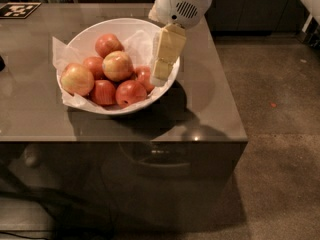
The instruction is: Pick apple from white bowl
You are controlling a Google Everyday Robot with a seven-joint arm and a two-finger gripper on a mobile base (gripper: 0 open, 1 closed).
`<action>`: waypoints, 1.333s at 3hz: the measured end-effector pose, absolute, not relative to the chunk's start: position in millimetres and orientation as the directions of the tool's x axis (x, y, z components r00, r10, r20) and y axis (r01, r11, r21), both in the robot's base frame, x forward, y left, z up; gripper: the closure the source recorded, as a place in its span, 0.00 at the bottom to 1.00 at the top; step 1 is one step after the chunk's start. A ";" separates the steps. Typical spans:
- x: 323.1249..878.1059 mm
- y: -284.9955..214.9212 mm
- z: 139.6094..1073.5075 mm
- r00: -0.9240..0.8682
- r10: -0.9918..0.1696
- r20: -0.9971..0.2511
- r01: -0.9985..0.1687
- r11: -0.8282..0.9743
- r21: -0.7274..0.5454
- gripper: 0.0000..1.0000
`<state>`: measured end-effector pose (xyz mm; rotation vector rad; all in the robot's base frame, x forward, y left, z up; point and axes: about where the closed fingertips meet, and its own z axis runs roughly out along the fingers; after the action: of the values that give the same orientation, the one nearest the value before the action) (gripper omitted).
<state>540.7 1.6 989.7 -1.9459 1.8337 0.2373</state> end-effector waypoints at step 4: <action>621.1 47.0 925.2 -0.051 -0.879 -0.473 -0.993 0.094 -0.069 0.00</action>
Offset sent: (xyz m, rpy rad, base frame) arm 0.0996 0.0488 -0.0690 0.0461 0.1565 -0.1555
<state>621.1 47.0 925.2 -1.8366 1.9845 0.3898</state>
